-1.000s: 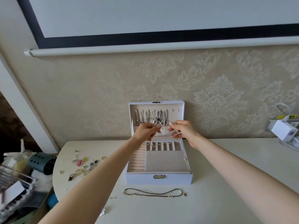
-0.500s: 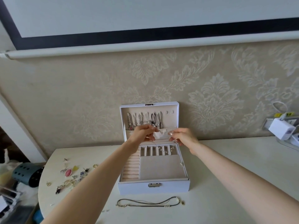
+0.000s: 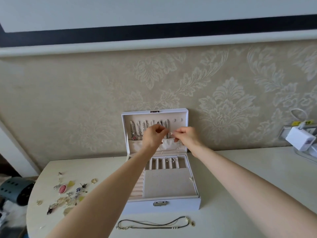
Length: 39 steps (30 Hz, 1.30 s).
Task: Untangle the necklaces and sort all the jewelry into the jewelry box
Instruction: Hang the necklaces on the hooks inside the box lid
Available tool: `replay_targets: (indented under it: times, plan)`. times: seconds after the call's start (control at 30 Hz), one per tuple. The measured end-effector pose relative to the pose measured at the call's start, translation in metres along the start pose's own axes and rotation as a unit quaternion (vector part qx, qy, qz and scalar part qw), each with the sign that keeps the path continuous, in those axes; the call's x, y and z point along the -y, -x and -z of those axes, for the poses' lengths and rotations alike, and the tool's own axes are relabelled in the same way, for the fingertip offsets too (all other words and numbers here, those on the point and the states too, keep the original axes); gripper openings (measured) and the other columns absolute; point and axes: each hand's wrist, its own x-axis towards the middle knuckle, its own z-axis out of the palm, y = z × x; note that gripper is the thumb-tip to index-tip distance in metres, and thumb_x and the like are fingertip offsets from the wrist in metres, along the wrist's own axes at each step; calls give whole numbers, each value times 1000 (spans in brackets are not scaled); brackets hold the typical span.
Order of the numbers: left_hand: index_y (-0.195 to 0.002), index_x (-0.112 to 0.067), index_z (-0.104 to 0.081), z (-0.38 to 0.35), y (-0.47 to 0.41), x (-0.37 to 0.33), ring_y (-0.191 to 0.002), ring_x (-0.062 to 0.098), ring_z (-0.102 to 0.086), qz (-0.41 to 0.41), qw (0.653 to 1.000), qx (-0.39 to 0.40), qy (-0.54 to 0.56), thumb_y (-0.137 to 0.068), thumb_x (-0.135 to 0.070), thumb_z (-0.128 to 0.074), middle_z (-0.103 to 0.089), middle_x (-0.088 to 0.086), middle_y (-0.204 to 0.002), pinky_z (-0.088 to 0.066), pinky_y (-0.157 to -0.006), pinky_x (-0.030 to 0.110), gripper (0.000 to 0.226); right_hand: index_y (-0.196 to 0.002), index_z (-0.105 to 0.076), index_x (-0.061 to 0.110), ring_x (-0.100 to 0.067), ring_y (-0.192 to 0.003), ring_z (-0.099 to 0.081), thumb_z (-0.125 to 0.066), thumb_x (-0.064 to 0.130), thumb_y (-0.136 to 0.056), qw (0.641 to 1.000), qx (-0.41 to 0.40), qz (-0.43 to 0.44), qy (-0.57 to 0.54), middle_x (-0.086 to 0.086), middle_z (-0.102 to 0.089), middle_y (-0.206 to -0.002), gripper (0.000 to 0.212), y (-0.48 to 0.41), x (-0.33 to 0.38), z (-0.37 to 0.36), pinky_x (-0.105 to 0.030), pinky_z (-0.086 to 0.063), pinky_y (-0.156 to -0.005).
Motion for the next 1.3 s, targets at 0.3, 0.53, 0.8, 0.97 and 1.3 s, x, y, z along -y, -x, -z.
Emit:
replay_targets:
  times: [0.3,0.53,0.8,0.97,1.3]
  plan:
    - [-91,-18,-62,-34,-19,-22,-81,17,-63,34,987,-137,-82,-85,-29,-58,-68,-5,-83,-38,-59,25,13,-76,-64,12,-17,-57,-59,-64,20,-86,979,-190,65,25,-2,-62,-58,12,-33,12,-4,-25,-40,-57]
    - [-87,-14,-59,-37,-28,-16,-81,26,-60,43,973,-150,-167,-88,-39,-58,-67,5,-84,-41,-61,31,25,-83,-62,13,-26,-76,-61,-63,26,-86,943,-265,106,170,-5,-68,-80,13,-38,4,-3,-33,-43,-65]
    - [-85,-9,-59,-43,-31,-22,-83,31,-60,87,971,-179,-134,-87,-36,-56,-67,11,-84,-39,-62,32,27,-71,-56,16,-30,-73,-60,-63,29,-85,939,-271,90,190,-9,-67,-75,21,-41,10,-8,-34,-42,-61]
    - [-85,-12,-61,-45,-25,-19,-87,32,-62,104,972,-158,-141,-87,-36,-56,-68,12,-87,-44,-70,33,25,-64,-49,18,-33,-66,-52,-61,20,-84,947,-237,84,200,-11,-61,-68,24,-38,5,-10,-30,-33,-57]
    - [-101,-12,-54,-44,19,8,-80,22,-65,46,990,-116,-71,-87,-31,-62,-68,1,-85,-51,-70,34,25,-84,-71,13,-8,-41,-50,-60,16,-89,994,-75,-31,-80,1,-64,-63,12,-7,-24,-21,-22,-44,-45]
